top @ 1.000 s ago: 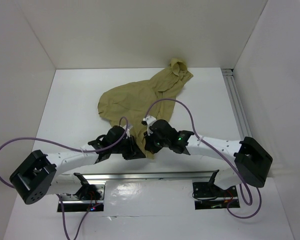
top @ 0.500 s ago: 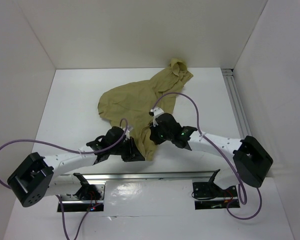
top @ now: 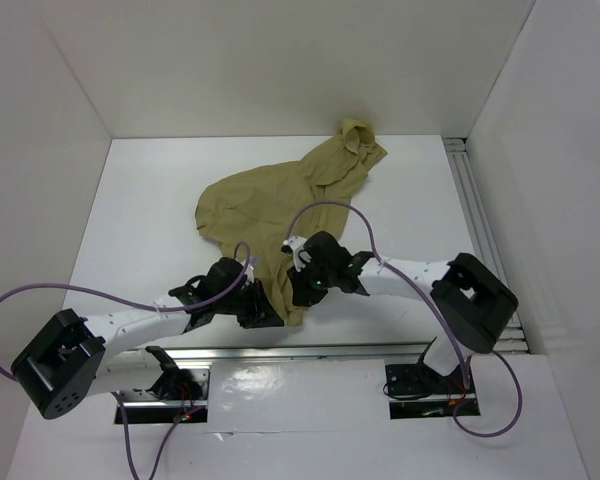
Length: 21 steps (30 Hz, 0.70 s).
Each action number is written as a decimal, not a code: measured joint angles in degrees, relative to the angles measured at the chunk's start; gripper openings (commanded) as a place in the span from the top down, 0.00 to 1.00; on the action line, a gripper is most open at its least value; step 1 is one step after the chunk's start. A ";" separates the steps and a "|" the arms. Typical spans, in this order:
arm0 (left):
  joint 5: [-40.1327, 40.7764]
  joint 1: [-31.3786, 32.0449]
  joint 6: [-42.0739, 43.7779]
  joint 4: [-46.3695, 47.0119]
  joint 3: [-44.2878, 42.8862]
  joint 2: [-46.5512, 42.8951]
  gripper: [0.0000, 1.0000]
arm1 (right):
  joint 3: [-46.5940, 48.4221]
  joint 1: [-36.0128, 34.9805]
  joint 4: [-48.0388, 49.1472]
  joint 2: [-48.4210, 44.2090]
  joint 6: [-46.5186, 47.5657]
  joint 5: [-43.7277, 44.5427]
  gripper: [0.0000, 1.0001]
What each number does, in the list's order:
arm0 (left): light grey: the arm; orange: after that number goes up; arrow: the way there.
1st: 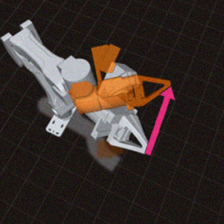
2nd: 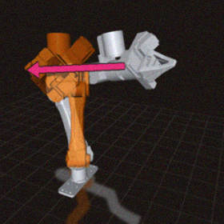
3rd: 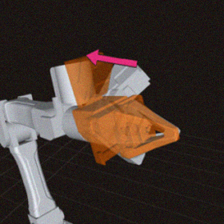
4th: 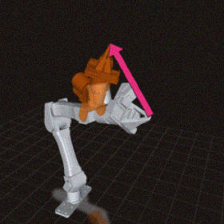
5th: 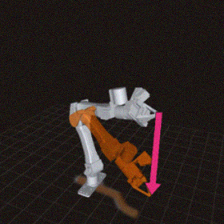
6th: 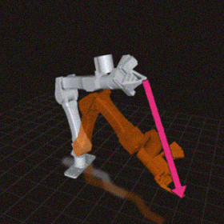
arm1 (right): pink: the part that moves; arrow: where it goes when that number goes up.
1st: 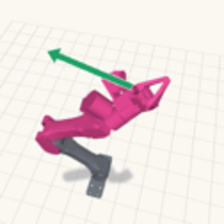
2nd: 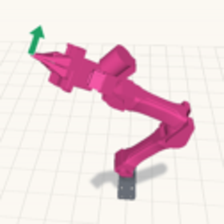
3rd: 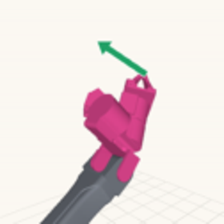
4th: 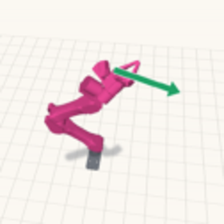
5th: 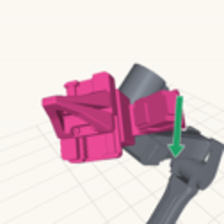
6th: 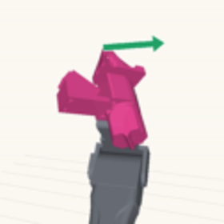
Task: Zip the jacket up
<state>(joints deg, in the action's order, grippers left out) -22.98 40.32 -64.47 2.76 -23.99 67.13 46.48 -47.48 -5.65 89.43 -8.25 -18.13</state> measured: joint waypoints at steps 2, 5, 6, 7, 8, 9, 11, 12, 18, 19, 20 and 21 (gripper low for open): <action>-0.09 -0.02 0.07 0.00 0.00 0.00 1.00 | 0.02 0.17 -1.31 1.99 1.46 -1.75 0.69; -0.46 -0.02 0.07 -0.04 0.00 -0.02 1.00 | 0.02 0.28 -2.19 2.32 2.71 -3.67 0.59; -0.57 -0.02 0.09 -0.04 0.00 -0.02 1.00 | 0.02 0.28 -2.12 2.23 3.06 -4.13 0.56; -0.68 -0.02 0.13 -0.04 0.00 -0.02 1.00 | 0.02 0.28 -2.12 2.19 3.34 -4.61 0.53; -0.83 -0.02 0.24 -0.07 0.00 -0.02 1.00 | 0.02 0.28 -2.12 2.14 3.52 -5.05 0.51; -0.98 -0.02 0.26 -0.09 0.00 -0.02 1.00 | 0.02 0.28 -2.12 2.12 3.52 -5.29 0.51; -1.22 -0.02 0.33 -0.09 0.00 -0.02 1.00 | 0.02 0.42 -2.12 2.10 3.56 -5.55 0.51; -1.31 -0.02 0.48 -0.07 0.00 -0.02 1.00 | 0.02 0.52 -2.12 2.05 3.43 -5.55 0.52; -1.44 -0.13 1.51 -0.28 0.00 -0.02 1.00 | -0.11 1.88 -2.12 -1.64 1.90 -4.44 0.36; -1.44 -0.22 1.57 -0.31 0.00 -0.02 1.00 | -0.11 2.19 -2.10 -2.80 1.70 -4.26 0.38; -1.46 -0.31 1.66 -0.35 0.00 -0.02 1.00 | -0.11 2.47 -2.05 -3.87 1.64 -4.20 0.38; -1.51 -0.46 1.79 -0.42 0.00 -0.02 1.00 | -0.11 2.56 -2.01 -4.66 1.51 -4.28 0.38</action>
<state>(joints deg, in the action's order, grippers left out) -24.49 39.86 -62.67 2.35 -23.99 67.11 46.37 -44.93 -7.66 84.77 -6.74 -22.41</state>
